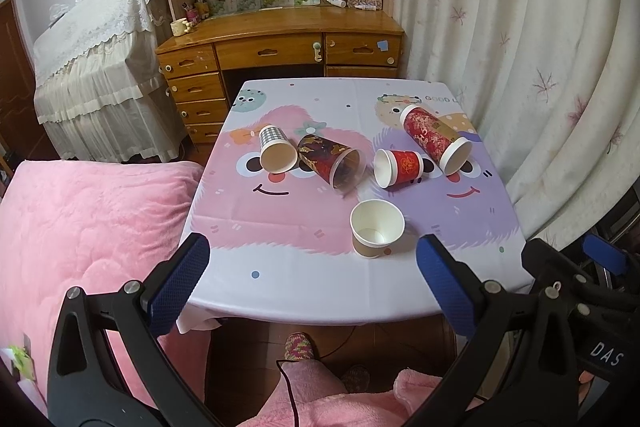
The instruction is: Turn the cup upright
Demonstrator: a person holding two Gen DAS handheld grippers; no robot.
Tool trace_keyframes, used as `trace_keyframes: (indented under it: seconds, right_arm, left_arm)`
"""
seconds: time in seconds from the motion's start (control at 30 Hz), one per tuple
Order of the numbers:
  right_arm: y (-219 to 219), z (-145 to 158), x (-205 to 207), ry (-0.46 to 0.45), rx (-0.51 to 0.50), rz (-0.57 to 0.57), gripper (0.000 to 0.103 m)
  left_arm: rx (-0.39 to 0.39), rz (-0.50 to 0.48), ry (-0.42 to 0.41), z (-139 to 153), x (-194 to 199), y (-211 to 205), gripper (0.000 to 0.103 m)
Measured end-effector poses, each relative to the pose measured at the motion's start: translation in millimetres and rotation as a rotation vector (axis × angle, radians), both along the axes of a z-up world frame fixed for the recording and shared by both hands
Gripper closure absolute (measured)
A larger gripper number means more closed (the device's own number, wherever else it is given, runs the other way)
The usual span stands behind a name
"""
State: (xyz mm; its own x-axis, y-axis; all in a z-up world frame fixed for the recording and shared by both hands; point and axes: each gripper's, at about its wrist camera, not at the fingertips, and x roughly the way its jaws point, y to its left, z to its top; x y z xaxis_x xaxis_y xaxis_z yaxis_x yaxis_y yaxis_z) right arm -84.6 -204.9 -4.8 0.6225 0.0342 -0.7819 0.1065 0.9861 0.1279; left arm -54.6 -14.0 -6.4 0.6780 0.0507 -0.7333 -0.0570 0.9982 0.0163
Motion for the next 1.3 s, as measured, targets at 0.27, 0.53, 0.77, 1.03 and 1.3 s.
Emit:
trace_keyframes:
  seconds: [0.27,0.53,0.77,1.03,1.3]
  right_arm:
    - [-3.3,-4.0,-0.1,0.008,-0.002,-0.003,0.000]
    - [-7.0,-7.3,-0.4,0.015,-0.001,-0.004,0.000]
    - [-9.4,-10.7,-2.9,0.027,0.003,-0.007,0.000]
    - [-9.4,-15.8,-6.6,0.046,0.003,-0.011,0.000]
    - [-9.0,-16.9,-1.4,0.069,0.006,-0.012,0.000]
  left_arm:
    - [0.001,-0.001,0.000,0.6,0.7,0.1,0.000]
    - [0.001,-0.005,0.004,0.6,1.4,0.9,0.000]
    - [0.001,-0.007,0.006,0.5,2.0,0.7,0.000]
    - [-0.006,-0.007,0.020,-3.8,0.4,1.8,0.000]
    - [-0.009,-0.009,0.030,-8.4,-4.2,1.5,0.000]
